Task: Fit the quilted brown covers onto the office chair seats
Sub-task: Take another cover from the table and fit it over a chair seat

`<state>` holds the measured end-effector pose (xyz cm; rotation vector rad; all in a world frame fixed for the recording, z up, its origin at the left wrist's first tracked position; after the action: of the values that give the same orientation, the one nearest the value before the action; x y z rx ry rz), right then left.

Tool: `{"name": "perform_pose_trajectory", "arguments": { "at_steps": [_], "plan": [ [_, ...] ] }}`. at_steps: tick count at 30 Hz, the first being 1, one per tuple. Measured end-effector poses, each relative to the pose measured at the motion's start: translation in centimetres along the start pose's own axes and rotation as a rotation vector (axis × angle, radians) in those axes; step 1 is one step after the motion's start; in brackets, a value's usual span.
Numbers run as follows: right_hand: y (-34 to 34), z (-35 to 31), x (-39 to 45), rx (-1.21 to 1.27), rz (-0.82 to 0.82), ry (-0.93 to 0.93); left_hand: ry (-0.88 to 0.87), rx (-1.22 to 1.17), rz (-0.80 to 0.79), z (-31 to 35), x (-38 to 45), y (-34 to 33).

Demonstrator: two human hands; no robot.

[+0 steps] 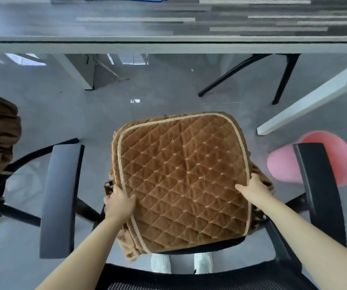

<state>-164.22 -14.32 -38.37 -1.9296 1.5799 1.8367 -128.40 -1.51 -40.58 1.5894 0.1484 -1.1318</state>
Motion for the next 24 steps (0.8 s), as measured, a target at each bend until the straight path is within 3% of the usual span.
{"name": "perform_pose_trajectory", "arguments": {
  "at_steps": [5,11,13,16,18,21,24],
  "plan": [
    [-0.9,0.1,0.3,-0.094,0.085,-0.059,0.074,-0.138,0.046,0.9,1.1,0.8],
    [-2.8,-0.5,-0.5,-0.113,0.077,-0.096,-0.06,-0.267,0.178,1.8,1.7,1.9],
    [-3.6,-1.5,-1.3,-0.212,0.14,0.022,-0.133,-0.117,0.246,2.7,1.7,1.8],
    [-5.3,-3.4,-2.2,-0.487,0.249,0.451,-0.362,0.275,0.34,4.7,1.1,0.3],
    [-6.7,-4.6,-1.9,-0.589,0.255,0.646,-0.523,0.414,0.341,6.4,0.4,-1.1],
    [-8.8,-6.4,-1.2,-0.649,0.199,0.737,-0.699,0.496,0.333,8.6,0.0,-3.6],
    [-10.3,-6.5,0.2,-0.697,0.186,0.769,-0.71,0.525,0.361,9.3,0.7,-5.6]
  ]
}}
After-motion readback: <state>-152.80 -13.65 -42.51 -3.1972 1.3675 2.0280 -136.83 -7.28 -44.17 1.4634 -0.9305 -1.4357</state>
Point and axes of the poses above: each hand's wrist, its own x-axis towards the middle knuckle, its own y-axis out of the back of the hand, z = x × y, the point moved 2 cm from there along x, towards the middle knuckle, and after that the axes turned 11 degrees about x, right-handed, at the moved point
